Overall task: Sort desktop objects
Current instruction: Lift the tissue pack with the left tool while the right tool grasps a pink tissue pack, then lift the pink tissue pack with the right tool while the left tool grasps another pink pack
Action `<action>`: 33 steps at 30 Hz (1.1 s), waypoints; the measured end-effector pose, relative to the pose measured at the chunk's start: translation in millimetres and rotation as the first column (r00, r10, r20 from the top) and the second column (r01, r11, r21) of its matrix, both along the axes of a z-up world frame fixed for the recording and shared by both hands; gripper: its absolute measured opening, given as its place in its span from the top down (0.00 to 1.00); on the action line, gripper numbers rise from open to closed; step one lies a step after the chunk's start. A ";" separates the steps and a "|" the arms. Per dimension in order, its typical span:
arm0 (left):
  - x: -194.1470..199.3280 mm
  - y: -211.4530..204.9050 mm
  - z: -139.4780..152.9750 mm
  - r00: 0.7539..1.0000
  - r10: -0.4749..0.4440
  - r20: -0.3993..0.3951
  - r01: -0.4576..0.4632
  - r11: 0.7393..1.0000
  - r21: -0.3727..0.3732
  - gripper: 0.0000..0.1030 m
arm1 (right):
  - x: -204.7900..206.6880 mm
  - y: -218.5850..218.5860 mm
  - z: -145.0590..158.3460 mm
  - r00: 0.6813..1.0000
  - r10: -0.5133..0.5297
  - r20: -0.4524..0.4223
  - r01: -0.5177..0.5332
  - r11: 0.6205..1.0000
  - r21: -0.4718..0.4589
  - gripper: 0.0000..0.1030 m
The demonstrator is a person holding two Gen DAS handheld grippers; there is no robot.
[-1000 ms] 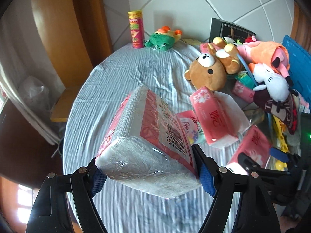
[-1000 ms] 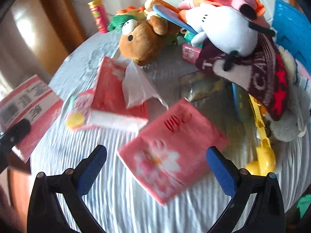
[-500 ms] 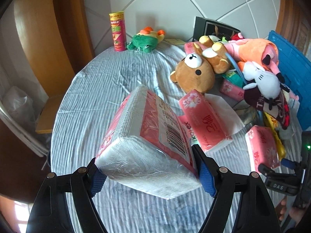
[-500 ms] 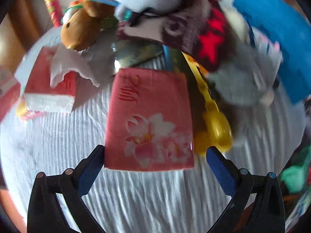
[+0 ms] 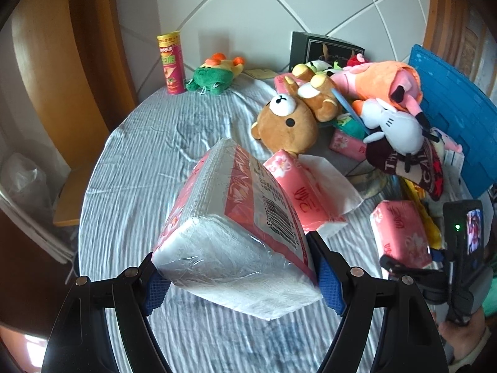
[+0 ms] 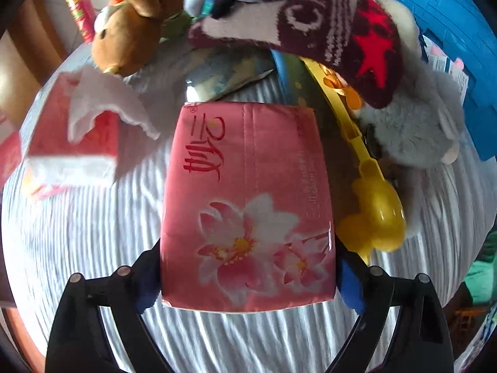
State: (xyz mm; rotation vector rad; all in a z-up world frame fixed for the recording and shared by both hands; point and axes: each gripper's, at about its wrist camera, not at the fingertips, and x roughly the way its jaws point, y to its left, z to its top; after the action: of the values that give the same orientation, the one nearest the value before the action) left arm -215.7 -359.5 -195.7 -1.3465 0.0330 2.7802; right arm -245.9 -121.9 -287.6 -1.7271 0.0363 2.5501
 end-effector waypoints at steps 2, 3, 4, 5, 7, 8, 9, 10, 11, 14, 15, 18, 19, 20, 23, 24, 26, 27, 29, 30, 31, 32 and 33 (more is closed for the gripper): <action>2.6 5.3 6.3 1.000 -0.007 -0.015 0.007 1.000 0.007 0.23 | 6.0 -4.5 14.9 0.999 0.025 -0.027 -0.025 1.000 0.011 0.11; 4.3 8.8 10.4 1.000 -0.011 -0.025 0.012 1.000 0.010 0.23 | 8.5 -6.3 23.7 0.998 0.036 -0.047 -0.035 0.999 0.014 0.11; 6.2 13.2 15.7 0.999 -0.018 -0.038 0.018 1.000 0.012 0.23 | 11.1 -7.7 35.4 0.996 0.045 -0.072 -0.044 0.999 0.012 0.11; 8.1 17.6 21.0 0.998 -0.024 -0.051 0.024 1.000 0.015 0.23 | 13.3 -8.3 47.5 0.994 0.054 -0.096 -0.053 0.999 0.007 0.11; 12.4 26.1 31.6 0.997 -0.031 -0.076 0.033 0.999 0.019 0.25 | 17.9 -9.3 72.9 0.986 0.071 -0.149 -0.071 0.997 0.006 0.11; 14.6 30.9 37.6 0.995 -0.035 -0.090 0.037 0.999 0.021 0.26 | 19.7 -8.5 84.5 0.981 0.080 -0.174 -0.079 0.997 0.010 0.11; 16.8 36.3 44.0 0.994 -0.037 -0.104 0.040 0.999 0.021 0.31 | 22.0 -7.8 96.3 0.976 0.088 -0.198 -0.087 0.996 0.013 0.11; 19.2 41.8 50.4 0.992 -0.038 -0.120 0.041 0.999 0.021 0.35 | 25.2 -7.3 108.5 0.971 0.095 -0.221 -0.095 0.995 0.010 0.11; 21.5 47.3 56.4 0.990 -0.037 -0.136 0.040 0.999 0.021 0.39 | 28.1 -7.1 120.2 0.964 0.104 -0.244 -0.104 0.994 0.012 0.11; 19.9 66.8 63.1 0.988 -0.018 -0.153 0.019 1.000 0.005 0.40 | 36.0 -7.2 149.9 0.941 0.137 -0.309 -0.131 0.991 0.043 0.11; 17.4 73.2 61.0 0.989 -0.006 -0.146 0.006 1.000 -0.003 0.42 | 37.8 -5.2 156.8 0.936 0.146 -0.321 -0.137 0.989 0.049 0.11; 14.0 78.1 41.5 0.996 0.042 -0.077 -0.040 0.999 0.022 0.44 | 35.5 8.6 157.3 0.934 0.172 -0.314 -0.169 0.985 0.036 0.11; 15.3 79.0 33.8 0.997 0.056 -0.059 -0.055 0.998 0.017 0.40 | 34.9 12.9 154.8 0.934 0.185 -0.306 -0.185 0.982 0.028 0.11; 16.6 80.0 26.1 0.997 0.071 -0.040 -0.070 0.997 0.012 0.35 | 35.3 17.5 149.7 0.934 0.199 -0.296 -0.202 0.979 0.020 0.11; 20.4 82.9 3.0 0.993 0.115 0.015 -0.115 0.993 -0.005 0.20 | 41.6 32.8 121.3 0.937 0.241 -0.253 -0.250 0.968 -0.005 0.11; 22.4 84.2 -3.8 0.992 0.122 0.033 -0.121 0.993 -0.008 0.20 | 42.1 36.8 113.9 0.938 0.250 -0.239 -0.261 0.965 -0.015 0.11; 28.3 87.4 -15.1 0.991 0.116 0.072 -0.115 0.993 -0.007 0.19 | 44.6 41.6 99.8 0.940 0.268 -0.211 -0.281 0.959 -0.035 0.11; 31.2 88.9 -20.0 0.990 0.115 0.088 -0.114 0.993 -0.009 0.18 | 46.4 43.3 93.4 0.941 0.274 -0.200 -0.288 0.957 -0.044 0.11; 35.4 92.3 -31.1 0.986 0.120 0.120 -0.119 0.993 -0.018 0.18 | 50.7 46.6 82.9 0.941 0.281 -0.186 -0.296 0.954 -0.056 0.11; 36.1 93.9 -36.0 0.983 0.125 0.134 -0.124 0.992 -0.020 0.18 | 52.9 48.3 77.6 0.942 0.285 -0.179 -0.300 0.952 -0.062 0.11; 36.8 95.5 -40.8 0.980 0.131 0.149 -0.129 0.991 -0.022 0.18 | 54.9 49.8 72.2 0.942 0.288 -0.170 -0.303 0.951 -0.068 0.11; 38.0 97.5 -44.8 0.978 0.138 0.159 -0.136 0.990 -0.024 0.18 | 56.7 50.8 66.4 0.944 0.290 -0.158 -0.305 0.950 -0.074 0.11; 39.8 99.9 -47.9 0.976 0.146 0.164 -0.144 0.989 -0.025 0.18 | 58.6 52.6 60.6 0.945 0.293 -0.147 -0.306 0.948 -0.082 0.11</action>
State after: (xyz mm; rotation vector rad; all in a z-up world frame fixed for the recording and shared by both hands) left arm -176.0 -259.6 -243.5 -1.6417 -0.0572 2.7751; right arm -187.3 -69.3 -227.0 -1.7109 -0.0983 2.9286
